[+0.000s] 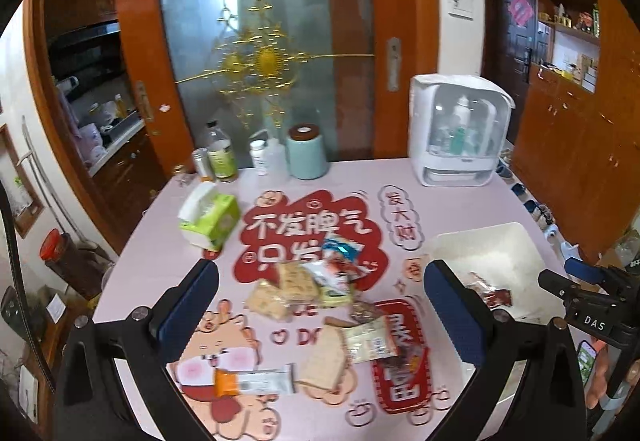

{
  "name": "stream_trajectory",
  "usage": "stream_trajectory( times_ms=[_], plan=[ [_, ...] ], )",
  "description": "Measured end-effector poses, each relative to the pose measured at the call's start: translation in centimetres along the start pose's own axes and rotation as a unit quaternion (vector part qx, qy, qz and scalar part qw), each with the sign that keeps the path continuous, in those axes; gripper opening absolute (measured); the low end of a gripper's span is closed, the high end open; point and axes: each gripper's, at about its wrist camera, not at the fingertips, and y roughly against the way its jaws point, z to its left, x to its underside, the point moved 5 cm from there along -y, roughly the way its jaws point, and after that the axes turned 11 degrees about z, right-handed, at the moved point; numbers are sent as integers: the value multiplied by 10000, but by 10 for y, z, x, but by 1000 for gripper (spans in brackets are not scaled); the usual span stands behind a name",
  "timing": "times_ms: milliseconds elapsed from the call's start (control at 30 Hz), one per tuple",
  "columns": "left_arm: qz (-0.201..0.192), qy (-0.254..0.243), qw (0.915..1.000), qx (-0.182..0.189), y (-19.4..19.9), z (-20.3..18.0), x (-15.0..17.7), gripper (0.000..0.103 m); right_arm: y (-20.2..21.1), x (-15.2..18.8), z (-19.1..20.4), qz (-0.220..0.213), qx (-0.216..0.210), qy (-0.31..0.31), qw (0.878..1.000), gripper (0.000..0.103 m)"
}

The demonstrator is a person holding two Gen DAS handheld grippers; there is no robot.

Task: Organize snacks
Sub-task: 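Grasp the beige wafer pack with the right gripper while the left grasps the orange-white bar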

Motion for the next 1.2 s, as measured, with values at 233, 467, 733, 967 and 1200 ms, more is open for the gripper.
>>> stream_trajectory(
  times_ms=[233,467,733,967,1200],
  plan=[
    [239,-162,9995,105,-25,60,8,102,-11,5,63,178,-39,94,9998,65],
    [747,-696,9935,507,-80,101,34,102,-60,27,136,726,-148,-19,9973,65],
    [1622,-1985,9619,949,-167,115,105,102,-147,71,185,1746,-274,-773,9812,65],
    [2046,-3019,9210,1371,-207,104,154,102,-197,93,201,2277,-223,-1333,9643,65],
    [2271,-3458,8992,1424,-236,97,176,102,-229,96,201,2487,-27,-1812,9515,64]
  ],
)
